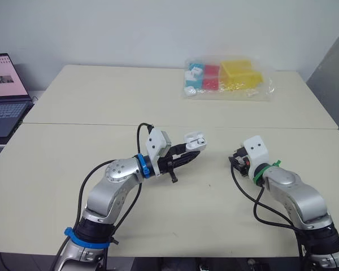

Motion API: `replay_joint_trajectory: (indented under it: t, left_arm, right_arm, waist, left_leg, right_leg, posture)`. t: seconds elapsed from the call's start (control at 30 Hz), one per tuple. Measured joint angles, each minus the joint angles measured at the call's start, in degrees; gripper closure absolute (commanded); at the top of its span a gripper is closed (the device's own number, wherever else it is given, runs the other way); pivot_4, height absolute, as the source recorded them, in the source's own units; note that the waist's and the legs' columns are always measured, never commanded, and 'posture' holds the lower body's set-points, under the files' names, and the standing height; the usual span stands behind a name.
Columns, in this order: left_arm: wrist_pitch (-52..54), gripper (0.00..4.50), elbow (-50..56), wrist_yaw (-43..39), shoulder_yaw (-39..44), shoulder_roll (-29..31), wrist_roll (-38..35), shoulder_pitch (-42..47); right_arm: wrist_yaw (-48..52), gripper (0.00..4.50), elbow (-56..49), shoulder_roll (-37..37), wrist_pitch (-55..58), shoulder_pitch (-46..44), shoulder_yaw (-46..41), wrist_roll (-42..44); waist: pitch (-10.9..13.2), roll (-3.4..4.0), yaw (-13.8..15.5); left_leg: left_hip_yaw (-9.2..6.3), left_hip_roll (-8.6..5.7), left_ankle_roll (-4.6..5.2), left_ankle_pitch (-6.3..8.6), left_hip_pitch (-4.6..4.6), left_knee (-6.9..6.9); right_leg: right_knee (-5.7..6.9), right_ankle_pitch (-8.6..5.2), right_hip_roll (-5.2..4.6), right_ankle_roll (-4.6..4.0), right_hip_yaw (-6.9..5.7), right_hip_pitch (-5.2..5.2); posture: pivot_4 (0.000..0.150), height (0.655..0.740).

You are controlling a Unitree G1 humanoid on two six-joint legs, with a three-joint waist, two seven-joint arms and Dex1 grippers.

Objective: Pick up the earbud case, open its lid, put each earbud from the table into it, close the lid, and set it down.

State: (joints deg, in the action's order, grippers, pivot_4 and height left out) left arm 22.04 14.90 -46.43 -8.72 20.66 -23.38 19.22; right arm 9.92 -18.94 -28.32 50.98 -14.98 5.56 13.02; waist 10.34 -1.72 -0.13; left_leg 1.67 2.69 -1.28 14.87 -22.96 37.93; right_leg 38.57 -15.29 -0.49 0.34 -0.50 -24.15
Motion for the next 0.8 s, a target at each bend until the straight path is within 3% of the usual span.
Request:
replay_joint_trajectory:
  t: [0.37,0.47,0.6,0.8]
  left_arm:
    - [-0.1,3.71,0.0,-0.1,0.0,0.4,0.1,-0.5]
    - [-0.2,3.71,0.0,-0.4,0.0,0.4,0.2,-0.5]
    - [-0.3,3.71,0.0,-0.4,0.0,0.4,0.4,-0.6]
    - [-1.0,3.71,0.0,-0.5,0.0,0.6,0.8,-1.4]
  right_arm:
    - [-0.7,1.93,-3.0,3.0,4.6,2.1,-3.6,-0.9]
    - [-0.7,2.52,-3.3,4.3,5.9,2.1,-4.5,-0.5]
    - [0.1,3.93,-3.4,4.7,6.2,2.1,-4.4,-0.4]
    - [3.5,4.07,-4.3,2.4,7.2,2.2,-5.0,0.3]
  waist:
    - [0.0,0.0,0.0]
    - [0.0,0.01,0.0]
    - [0.0,0.01,0.1]
    - [0.0,0.01,0.1]
  left_leg:
    - [-0.04,0.0,0.0,0.0,0.08,0.03]
    - [-0.04,0.0,0.0,0.0,0.08,0.03]
    - [-0.05,-0.03,0.0,0.0,0.08,0.06]
    - [-0.05,-0.04,0.0,0.0,0.06,0.06]
  right_leg:
    - [0.13,0.0,0.01,0.0,-0.05,0.05]
    - [0.14,0.0,0.01,0.0,-0.04,0.05]
    - [0.14,0.0,-0.01,0.01,-0.05,0.07]
    - [0.13,0.01,-0.02,0.02,-0.05,0.07]
  posture:
    - [0.15,0.7378]
    - [0.15,0.7378]
    - [0.15,0.7378]
    - [0.15,0.7378]
